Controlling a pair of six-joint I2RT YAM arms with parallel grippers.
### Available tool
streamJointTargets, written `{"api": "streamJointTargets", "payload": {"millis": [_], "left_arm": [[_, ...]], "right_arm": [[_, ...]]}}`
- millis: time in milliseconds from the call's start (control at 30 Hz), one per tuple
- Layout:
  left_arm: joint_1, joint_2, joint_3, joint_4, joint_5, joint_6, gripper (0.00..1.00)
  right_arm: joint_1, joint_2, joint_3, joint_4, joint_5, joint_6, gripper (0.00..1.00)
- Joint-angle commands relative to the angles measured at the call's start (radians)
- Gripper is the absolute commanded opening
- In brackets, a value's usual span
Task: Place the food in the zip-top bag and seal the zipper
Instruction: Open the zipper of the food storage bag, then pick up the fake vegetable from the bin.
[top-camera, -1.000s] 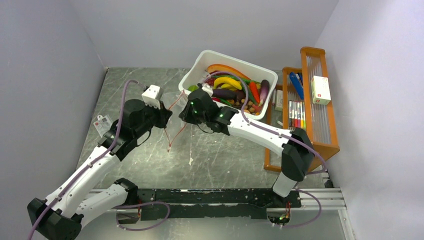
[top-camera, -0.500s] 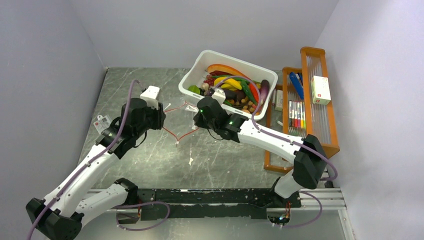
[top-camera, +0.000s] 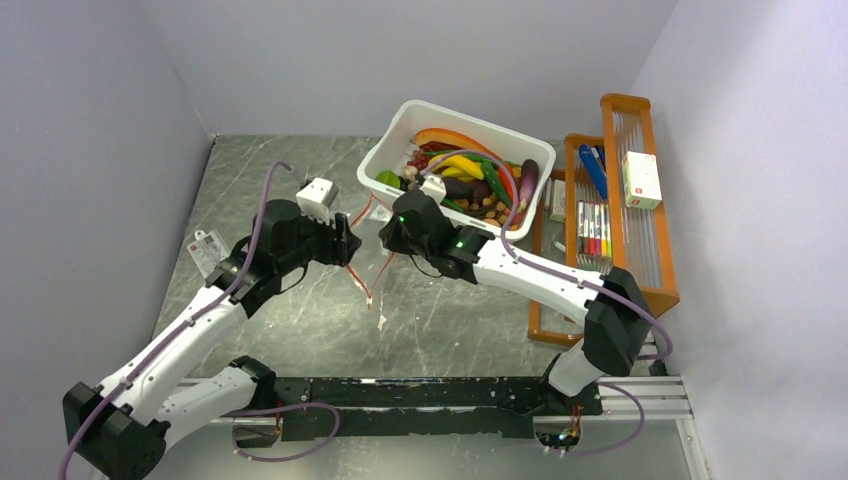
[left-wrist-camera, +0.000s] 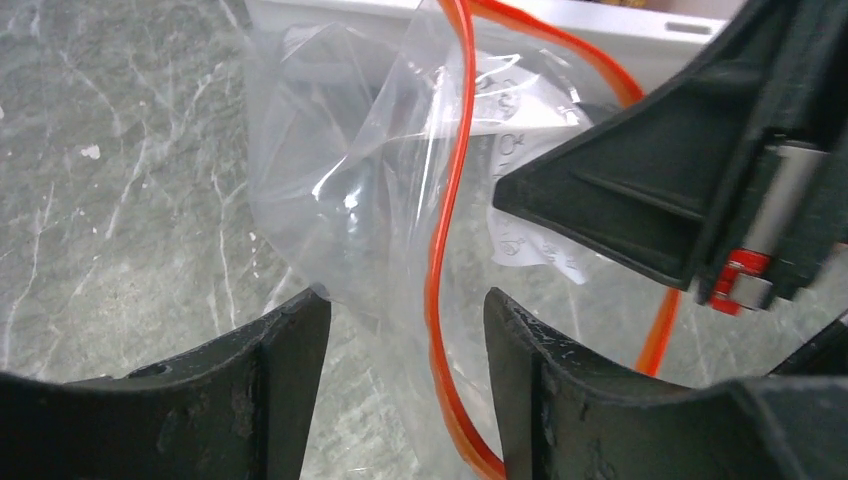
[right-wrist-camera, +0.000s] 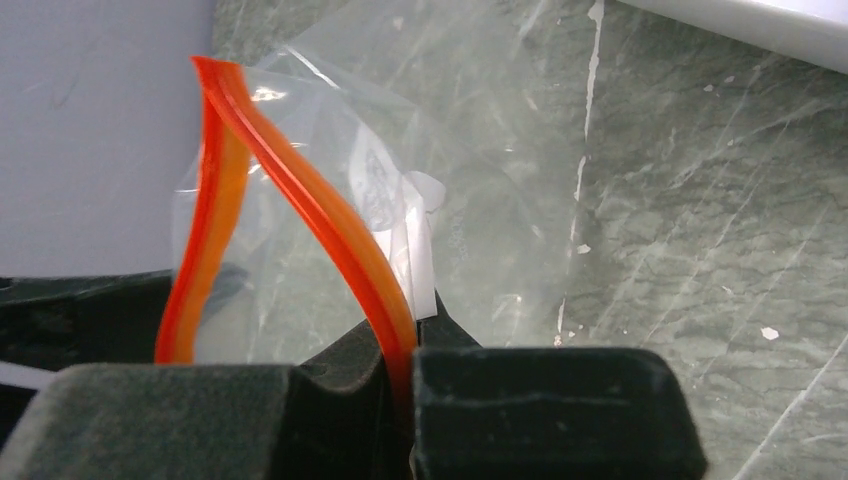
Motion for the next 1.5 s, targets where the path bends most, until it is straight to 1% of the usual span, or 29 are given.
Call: {"api": "streamJointTargets", "payload": {"millis": [0,67,100,133,167,200,267,367,433,467,533,567,600,700,733,800,867,1000,1067,1133,1200,1233,1267,1333,1400,1467], "left_arm": [[-0.002,0.053,-0.012,0.023,-0.055,0.025,0.54],[-0.003,0.053,-0.012,-0.002,-0.072,0.027,0.44],[-0.004,0.042,-0.014,-0.011,-0.081,0.029,0.32],[-0.003,0.026,-0.016,-0.015,-0.091,0.032,0.22],[-0.002,0.003,-0.017,-0.019,-0.102,0.032,0.14],[-0.002,-0.02,-0.017,-0.024,-0.123,0.031,0.08],[-0.002,-0.062,-0.011,-0.033,-0.153,0.039,0.07],[-0.002,-0.112,-0.003,-0.036,-0.182,0.083,0.07],[-0.002,-0.132,0.001,-0.029,-0.172,0.138,0.07],[-0.002,-0.137,0.002,-0.027,-0.172,0.16,0.07],[-0.002,-0.136,0.015,-0.046,-0.178,0.199,0.07],[-0.002,-0.132,0.025,-0.062,-0.183,0.217,0.07],[-0.002,-0.127,0.03,-0.078,-0.193,0.231,0.07],[-0.002,-0.122,0.017,-0.106,-0.235,0.255,0.07],[-0.002,-0.126,0.002,-0.102,-0.237,0.26,0.07],[-0.003,-0.138,-0.032,-0.078,-0.22,0.266,0.07],[-0.001,-0.144,-0.049,-0.055,-0.207,0.271,0.07],[-0.002,-0.141,-0.035,-0.082,-0.216,0.274,0.07],[-0.002,-0.146,-0.042,-0.078,-0.207,0.282,0.07],[-0.002,-0.156,-0.042,-0.083,-0.21,0.282,0.07],[-0.003,-0.174,-0.043,-0.086,-0.221,0.284,0.07],[-0.003,-0.187,-0.049,-0.082,-0.226,0.286,0.07],[-0.002,-0.202,-0.056,-0.074,-0.235,0.286,0.07],[-0.004,-0.227,-0.071,-0.059,-0.234,0.294,0.07],[-0.002,-0.244,-0.077,-0.049,-0.219,0.297,0.07],[-0.001,-0.244,-0.073,-0.05,-0.211,0.293,0.07]], "right_arm": [[-0.003,-0.001,0.017,0.035,0.004,0.012,0.0],[-0.003,-0.005,-0.011,0.048,0.011,0.023,0.0],[-0.002,-0.007,-0.024,0.054,0.013,0.031,0.0],[-0.003,-0.008,-0.035,0.059,0.014,0.035,0.0],[-0.004,-0.009,-0.047,0.068,0.011,0.037,0.0],[-0.004,-0.008,-0.055,0.078,0.008,0.041,0.0],[-0.004,-0.006,-0.069,0.1,-0.009,0.044,0.0],[-0.004,0.01,-0.069,0.163,-0.091,0.005,0.0],[-0.004,0.024,-0.044,0.183,-0.172,-0.059,0.1],[-0.005,0.025,-0.028,0.185,-0.208,-0.098,0.16],[-0.004,0.014,-0.003,0.189,-0.257,-0.166,0.33],[-0.005,0.006,0.009,0.185,-0.276,-0.201,0.42],[-0.008,-0.004,0.021,0.166,-0.283,-0.232,0.49],[-0.046,-0.035,0.052,0.092,-0.305,-0.29,0.59],[-0.069,-0.048,0.048,0.089,-0.331,-0.308,0.61],[-0.117,-0.076,0.043,0.106,-0.406,-0.352,0.68],[-0.165,-0.082,0.07,0.09,-0.463,-0.396,0.71],[-0.189,-0.079,0.155,0.042,-0.454,-0.476,0.81],[-0.19,-0.074,0.187,0.016,-0.445,-0.511,0.83],[-0.205,-0.068,0.194,0.011,-0.415,-0.597,0.83],[-0.241,-0.065,0.176,0.019,-0.382,-0.687,0.81],[-0.263,-0.058,0.181,0.0,-0.326,-0.713,0.79],[-0.292,-0.046,0.201,-0.034,-0.309,-0.748,0.78],[-0.347,-0.013,0.268,-0.105,-0.322,-0.831,0.77],[-0.367,0.016,0.293,-0.134,-0.258,-0.928,0.74],[-0.375,0.042,0.289,-0.122,-0.177,-1.037,0.65]]}}
